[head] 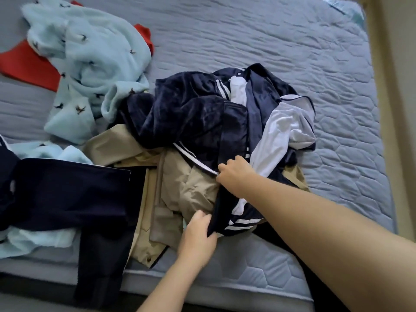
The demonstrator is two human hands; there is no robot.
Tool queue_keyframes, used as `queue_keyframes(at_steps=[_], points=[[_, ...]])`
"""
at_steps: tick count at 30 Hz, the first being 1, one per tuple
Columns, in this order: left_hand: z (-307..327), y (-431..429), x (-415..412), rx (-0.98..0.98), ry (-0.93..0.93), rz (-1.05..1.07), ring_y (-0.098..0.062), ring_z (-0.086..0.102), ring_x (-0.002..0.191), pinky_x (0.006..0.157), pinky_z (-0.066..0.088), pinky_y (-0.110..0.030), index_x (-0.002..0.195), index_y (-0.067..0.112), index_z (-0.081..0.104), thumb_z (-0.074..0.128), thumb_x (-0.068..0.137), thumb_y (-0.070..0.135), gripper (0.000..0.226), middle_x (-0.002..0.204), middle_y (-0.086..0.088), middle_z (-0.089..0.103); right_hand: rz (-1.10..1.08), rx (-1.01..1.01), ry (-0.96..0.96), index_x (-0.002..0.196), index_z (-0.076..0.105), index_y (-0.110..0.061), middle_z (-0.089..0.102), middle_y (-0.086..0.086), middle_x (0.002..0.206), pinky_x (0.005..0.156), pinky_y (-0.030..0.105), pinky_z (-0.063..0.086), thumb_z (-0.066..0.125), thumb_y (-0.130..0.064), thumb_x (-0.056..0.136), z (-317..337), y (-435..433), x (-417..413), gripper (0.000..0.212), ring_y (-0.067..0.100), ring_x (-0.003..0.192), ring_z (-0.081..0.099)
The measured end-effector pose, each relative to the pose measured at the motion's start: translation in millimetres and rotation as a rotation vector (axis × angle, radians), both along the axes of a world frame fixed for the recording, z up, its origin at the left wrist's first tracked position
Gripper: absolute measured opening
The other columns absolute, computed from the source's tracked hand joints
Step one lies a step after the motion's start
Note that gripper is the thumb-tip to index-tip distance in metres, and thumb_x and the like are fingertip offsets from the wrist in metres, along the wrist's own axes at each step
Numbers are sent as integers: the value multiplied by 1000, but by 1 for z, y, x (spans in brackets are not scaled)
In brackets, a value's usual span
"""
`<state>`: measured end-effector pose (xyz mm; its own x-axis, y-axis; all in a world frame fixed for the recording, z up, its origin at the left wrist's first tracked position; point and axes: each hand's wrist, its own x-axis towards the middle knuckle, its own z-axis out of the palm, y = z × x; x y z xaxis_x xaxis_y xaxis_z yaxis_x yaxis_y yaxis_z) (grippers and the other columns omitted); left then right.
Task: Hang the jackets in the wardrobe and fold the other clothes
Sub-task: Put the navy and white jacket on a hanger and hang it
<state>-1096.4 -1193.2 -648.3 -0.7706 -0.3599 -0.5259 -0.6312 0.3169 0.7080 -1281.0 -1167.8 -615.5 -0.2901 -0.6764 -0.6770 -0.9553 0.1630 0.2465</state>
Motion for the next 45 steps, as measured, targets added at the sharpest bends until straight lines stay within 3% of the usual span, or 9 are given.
queue_keyframes(at_steps=[4,12,15,18,27,30,35,41,45], points=[[50,-20,-10,3,140,-44,-3,52,65,57,37,-14,78,45,48,49,79,1,44,68,15,55,60,-104,135,109,64,-20,46,3,116,82,35,27,49,-19,91,54,25,-24,24,25,105,43],[242,-41,-93,-510,415,-310,-32,61,73,61,45,-40,99,25,49,49,95,32,9,77,-3,67,115,-339,32,100,64,-18,61,0,109,119,39,9,48,-27,89,252,93,-89,22,21,117,51],[346,-38,-109,-829,525,-399,-40,61,75,56,31,-35,94,16,55,50,96,36,20,80,-14,68,-57,-466,37,100,53,-15,60,7,92,82,36,43,49,-30,92,356,122,-94,17,30,101,55],[467,-31,-118,-1032,623,-386,-40,59,65,53,26,-32,81,14,47,54,94,26,19,71,-17,64,-168,-672,148,95,43,-17,50,8,77,58,33,35,43,-36,98,464,151,-91,20,32,80,55],[801,11,-95,-1605,889,-268,-19,37,43,47,25,-26,83,12,53,41,96,30,26,55,-4,52,-127,-1271,522,89,54,-11,56,5,73,60,31,38,40,-35,102,770,216,-53,30,30,72,61],[876,17,-72,-1684,924,-162,-8,30,41,45,19,-22,79,17,47,30,97,45,38,52,10,34,-194,-1346,220,68,54,-17,54,-2,69,60,26,37,56,-41,93,843,233,-24,35,18,68,55],[926,34,-50,-1781,892,-118,-7,37,45,46,23,-24,81,16,49,26,100,46,42,55,7,41,-380,-1162,-15,76,66,-19,61,-2,73,64,27,44,65,-36,87,862,261,13,20,16,71,58],[935,52,-36,-1790,914,-110,-8,39,45,46,23,-24,82,14,49,26,100,46,44,56,5,43,-537,-1723,-267,100,63,-11,65,6,91,77,34,48,47,-25,99,850,281,28,21,26,89,60],[937,49,-25,-1965,827,-82,-9,32,41,47,28,-25,90,14,52,29,102,40,37,53,6,35,-551,-1353,-353,104,67,-14,66,9,94,80,33,51,56,-36,95,852,291,42,27,21,81,61]])
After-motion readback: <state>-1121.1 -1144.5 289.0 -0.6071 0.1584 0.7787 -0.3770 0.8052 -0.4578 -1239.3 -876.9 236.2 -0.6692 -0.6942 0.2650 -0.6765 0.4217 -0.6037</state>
